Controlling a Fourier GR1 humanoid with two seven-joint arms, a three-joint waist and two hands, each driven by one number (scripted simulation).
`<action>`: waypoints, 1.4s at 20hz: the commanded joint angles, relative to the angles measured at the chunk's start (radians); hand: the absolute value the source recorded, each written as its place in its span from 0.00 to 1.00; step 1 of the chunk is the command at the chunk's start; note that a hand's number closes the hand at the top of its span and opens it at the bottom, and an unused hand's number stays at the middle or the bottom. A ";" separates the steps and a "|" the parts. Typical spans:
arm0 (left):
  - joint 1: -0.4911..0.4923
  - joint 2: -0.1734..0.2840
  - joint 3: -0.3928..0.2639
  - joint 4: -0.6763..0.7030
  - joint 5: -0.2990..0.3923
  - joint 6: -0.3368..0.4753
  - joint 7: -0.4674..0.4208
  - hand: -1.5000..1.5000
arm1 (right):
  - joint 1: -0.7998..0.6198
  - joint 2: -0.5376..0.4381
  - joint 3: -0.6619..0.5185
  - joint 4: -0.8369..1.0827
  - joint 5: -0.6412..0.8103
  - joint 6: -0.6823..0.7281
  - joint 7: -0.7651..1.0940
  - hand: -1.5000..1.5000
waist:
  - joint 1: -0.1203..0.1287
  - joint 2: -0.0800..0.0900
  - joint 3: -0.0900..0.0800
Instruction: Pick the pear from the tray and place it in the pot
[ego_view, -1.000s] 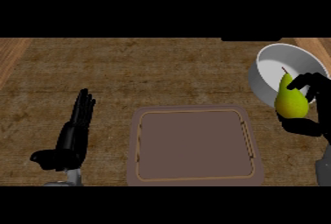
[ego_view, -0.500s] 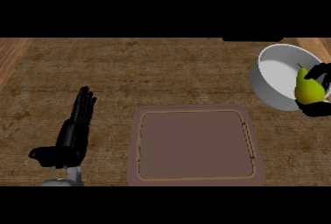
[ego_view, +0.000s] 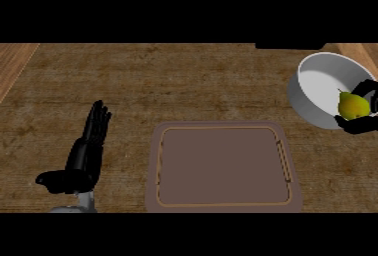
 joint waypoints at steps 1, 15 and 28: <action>0.024 0.037 0.016 -0.015 0.026 -0.047 -0.001 0.50 | -0.051 -0.019 -0.022 0.186 0.039 -0.009 0.087 0.00 | 0.016 0.012 0.011; -0.002 -0.010 0.000 -0.023 0.006 0.002 0.025 0.50 | -0.128 0.017 -0.392 0.306 -0.472 0.116 -0.371 0.00 | -0.011 0.006 0.014; -0.050 0.031 0.042 -0.017 0.032 -0.038 0.057 0.50 | -0.135 -0.233 -0.524 0.595 -0.603 0.222 -0.502 0.00 | 0.012 0.015 0.014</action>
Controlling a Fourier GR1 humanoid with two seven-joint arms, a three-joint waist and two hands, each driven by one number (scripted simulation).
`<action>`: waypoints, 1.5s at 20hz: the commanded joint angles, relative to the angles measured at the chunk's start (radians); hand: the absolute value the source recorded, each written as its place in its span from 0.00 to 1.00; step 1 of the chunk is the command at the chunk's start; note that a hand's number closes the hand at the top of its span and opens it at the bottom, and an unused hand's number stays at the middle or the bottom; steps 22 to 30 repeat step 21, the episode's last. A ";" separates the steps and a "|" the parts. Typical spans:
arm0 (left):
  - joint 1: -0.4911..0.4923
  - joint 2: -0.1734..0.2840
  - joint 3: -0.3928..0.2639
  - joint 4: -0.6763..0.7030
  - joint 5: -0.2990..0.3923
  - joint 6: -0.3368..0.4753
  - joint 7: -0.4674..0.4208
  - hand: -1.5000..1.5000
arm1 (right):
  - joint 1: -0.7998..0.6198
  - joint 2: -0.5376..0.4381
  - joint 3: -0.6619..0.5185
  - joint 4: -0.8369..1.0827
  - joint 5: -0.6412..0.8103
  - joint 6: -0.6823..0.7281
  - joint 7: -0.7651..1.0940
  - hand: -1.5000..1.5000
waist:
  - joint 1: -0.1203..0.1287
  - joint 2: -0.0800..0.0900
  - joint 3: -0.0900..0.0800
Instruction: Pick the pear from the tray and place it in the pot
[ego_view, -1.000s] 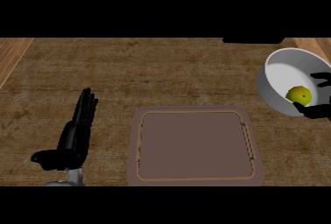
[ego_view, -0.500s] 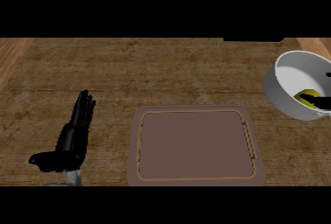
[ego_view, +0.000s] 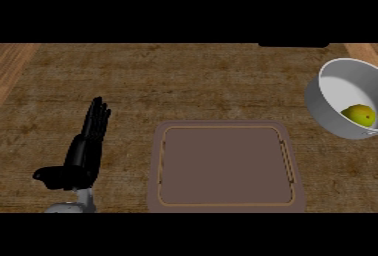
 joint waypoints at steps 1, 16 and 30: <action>0.049 -0.004 -0.016 -0.007 0.002 -0.020 -0.039 0.50 | 0.054 -0.064 -0.039 0.057 -0.042 0.050 -0.114 0.00 | 0.004 0.001 0.001; 0.027 -0.027 -0.020 0.044 -0.020 -0.002 -0.081 0.50 | 0.119 -0.212 -0.119 0.154 -0.120 0.125 -0.144 0.00 | 0.006 0.005 0.004; 0.007 0.002 0.011 0.030 0.011 -0.028 -0.060 0.50 | 0.105 -0.258 -0.151 0.157 -0.147 0.096 -0.103 0.00 | 0.020 0.011 0.006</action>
